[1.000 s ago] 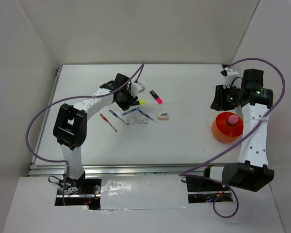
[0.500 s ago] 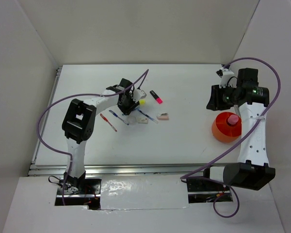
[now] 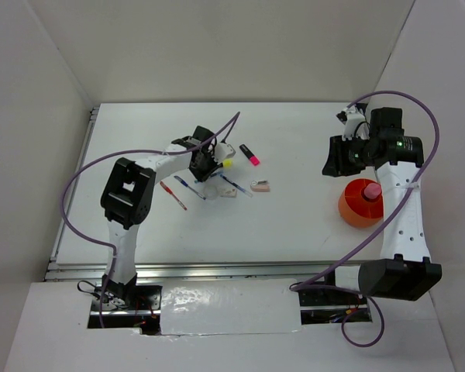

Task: Sort the stationery into containers
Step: Pick up the pen from the center of the board.

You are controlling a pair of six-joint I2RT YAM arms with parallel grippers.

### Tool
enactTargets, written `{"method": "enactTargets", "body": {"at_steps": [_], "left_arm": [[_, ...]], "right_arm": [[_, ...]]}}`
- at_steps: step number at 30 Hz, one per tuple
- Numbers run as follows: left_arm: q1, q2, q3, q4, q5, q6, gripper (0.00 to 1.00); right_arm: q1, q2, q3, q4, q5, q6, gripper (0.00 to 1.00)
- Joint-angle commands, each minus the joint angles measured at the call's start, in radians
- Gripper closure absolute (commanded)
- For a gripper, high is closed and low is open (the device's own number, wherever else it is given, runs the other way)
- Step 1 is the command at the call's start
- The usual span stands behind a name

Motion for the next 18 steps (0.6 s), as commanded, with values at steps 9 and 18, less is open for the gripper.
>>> {"method": "enactTargets", "body": {"at_steps": [9,18], "left_arm": [[-0.026,0.076,0.028,-0.047,-0.009,0.038,0.74],[-0.029,-0.1,0.13,-0.057,0.089,0.021,0.99]], "right_arm": [[0.014,-0.023,0.013,0.002,-0.021,0.003,0.6],[0.014,-0.065,-0.005,0.06,-0.119,0.015,0.6]]}}
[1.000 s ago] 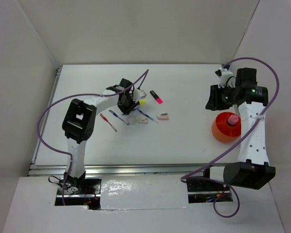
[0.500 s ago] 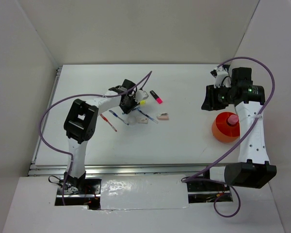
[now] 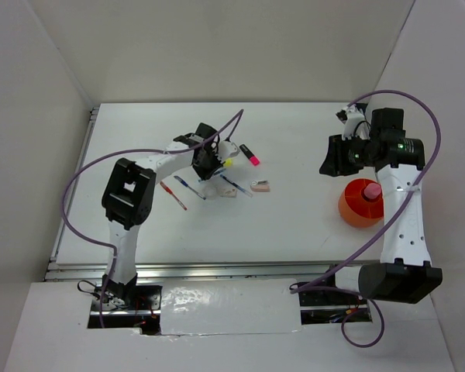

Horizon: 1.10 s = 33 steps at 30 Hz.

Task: Sort the stationery into containers
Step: Pick up the pen from the center of the board.

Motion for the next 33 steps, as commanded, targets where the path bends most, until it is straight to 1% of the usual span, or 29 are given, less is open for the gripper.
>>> {"method": "enactTargets", "body": {"at_steps": [1,3,4,5,6,7,8,9,10,11,13,14,15,18,22,25,31,33], "left_arm": [[-0.011,-0.166,0.09,-0.001,0.105,-0.004,1.0],[-0.011,-0.228,0.075,0.026,0.172,-0.022,1.0],[-0.018,-0.295,0.058,0.065,0.203,-0.033,1.0],[-0.024,-0.326,0.041,0.086,0.261,-0.056,1.0],[-0.041,-0.394,-0.003,0.109,0.294,-0.073,1.0],[-0.05,-0.427,-0.028,0.158,0.321,-0.088,1.0],[-0.064,-0.456,-0.077,0.184,0.357,-0.126,1.0],[-0.093,-0.507,-0.094,0.22,0.374,-0.142,1.0],[-0.109,-0.53,-0.112,0.237,0.406,-0.174,1.0],[-0.136,-0.564,-0.141,0.249,0.411,-0.196,1.0],[-0.168,-0.585,-0.155,0.27,0.412,-0.226,1.0],[-0.199,-0.591,-0.152,0.269,0.394,-0.228,1.0],[-0.211,-0.593,-0.148,0.263,0.388,-0.23,1.0],[-0.262,-0.592,-0.137,0.243,0.36,-0.222,1.0],[-0.33,-0.584,-0.134,0.209,0.311,-0.167,1.0],[-0.357,-0.576,-0.136,0.203,0.279,-0.147,1.0],[-0.37,-0.562,-0.12,0.209,0.262,-0.148,1.0],[-0.37,-0.559,-0.111,0.209,0.256,-0.147,1.0]], "right_arm": [[0.009,-0.072,-0.008,0.077,-0.083,0.019,0.6],[0.009,-0.084,-0.023,0.107,-0.152,0.027,0.6],[0.008,-0.096,-0.025,0.115,-0.178,0.028,0.59],[0.009,-0.099,-0.028,0.123,-0.207,0.031,0.59],[0.009,-0.101,-0.031,0.137,-0.27,0.039,0.58],[0.009,-0.108,-0.034,0.147,-0.302,0.044,0.57],[0.011,-0.11,-0.048,0.16,-0.327,0.068,0.56],[0.009,-0.124,-0.057,0.201,-0.387,0.086,0.55],[0.009,-0.133,-0.072,0.232,-0.416,0.114,0.48],[0.009,-0.144,-0.121,0.317,-0.479,0.186,0.44],[0.012,-0.164,-0.188,0.403,-0.546,0.267,0.34],[0.014,-0.167,-0.204,0.487,-0.574,0.36,0.34],[0.018,-0.159,-0.216,0.522,-0.629,0.393,0.33],[0.041,-0.133,-0.238,0.609,-0.68,0.505,0.33],[0.08,-0.128,-0.236,0.649,-0.672,0.545,0.33],[0.101,-0.121,-0.229,0.616,-0.645,0.519,0.33],[0.127,-0.098,-0.233,0.566,-0.516,0.466,0.37],[0.161,-0.092,-0.224,0.534,-0.485,0.44,0.38]]}}
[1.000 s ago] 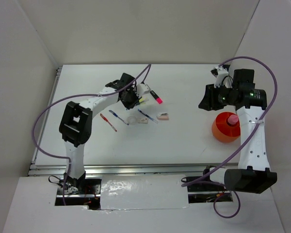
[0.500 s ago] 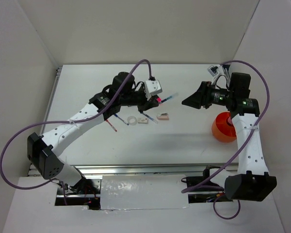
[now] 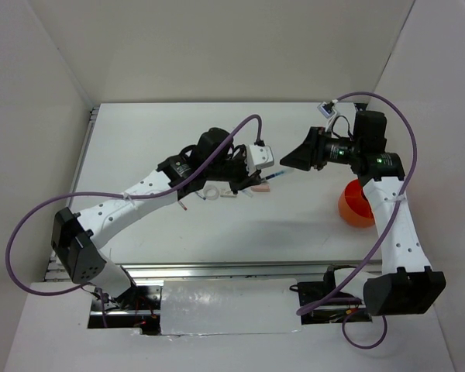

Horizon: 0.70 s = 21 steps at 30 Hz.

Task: Sort the stationery into containers
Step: Pick up the pen from the center of the board.

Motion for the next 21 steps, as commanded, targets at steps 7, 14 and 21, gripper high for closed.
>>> {"method": "enactTargets", "body": {"at_steps": [7,14,21], "left_arm": [[0.001,0.012,0.031,0.029,-0.029,0.016,1.0],[0.005,0.005,0.014,0.037,-0.039,0.019,1.0],[0.012,-0.003,-0.003,0.046,-0.041,0.014,1.0]], "right_arm": [[0.066,0.008,-0.008,-0.071,0.117,-0.082,0.39],[0.086,0.005,-0.023,-0.106,0.138,-0.109,0.53],[0.094,0.018,-0.022,-0.114,0.14,-0.115,0.75]]}}
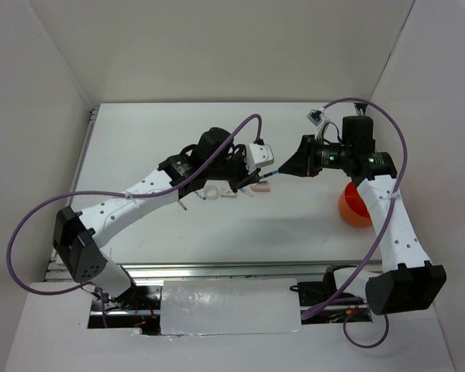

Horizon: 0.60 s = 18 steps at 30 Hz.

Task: Sort the stationery into containers
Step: Pick up the pen from the center of the board, then place the pen in the storage box.

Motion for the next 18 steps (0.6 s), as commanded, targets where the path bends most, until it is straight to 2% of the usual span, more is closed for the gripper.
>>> {"method": "enactTargets", "body": {"at_steps": [1,3,5,6,8,9,11,14,17,18], "left_arm": [[0.004,-0.016,-0.004,0.045,-0.001,0.013,1.0],[0.004,-0.016,-0.006,0.042,-0.001,0.014,0.97],[0.004,-0.016,-0.007,0.039,0.0,0.017,0.86],[0.004,-0.016,-0.009,0.036,-0.001,0.014,0.62],[0.004,-0.019,-0.012,0.034,-0.029,-0.002,0.36],[0.006,-0.022,-0.017,0.042,-0.055,-0.018,0.04],[0.021,-0.02,-0.006,0.036,-0.095,-0.041,0.01],[0.092,-0.025,0.011,0.026,-0.057,-0.1,0.01],[0.18,-0.019,0.06,-0.001,-0.003,-0.151,0.01],[0.216,-0.005,0.074,-0.015,0.006,-0.156,0.01]], "right_arm": [[0.013,0.0,0.001,-0.026,-0.002,-0.018,0.76],[0.012,0.0,0.003,-0.026,-0.001,-0.019,0.84],[0.012,0.0,0.007,-0.028,0.002,-0.022,0.91],[0.011,0.0,0.012,-0.034,0.005,-0.027,0.93],[0.011,-0.005,0.024,-0.043,0.025,-0.036,0.98],[0.006,-0.008,0.032,-0.063,0.034,-0.054,1.0],[-0.001,-0.002,0.059,-0.097,0.065,-0.094,1.0],[-0.023,0.009,0.107,-0.193,0.108,-0.188,1.0],[-0.034,0.017,0.16,-0.281,0.261,-0.258,1.0],[-0.035,0.02,0.179,-0.313,0.38,-0.272,1.0]]}}
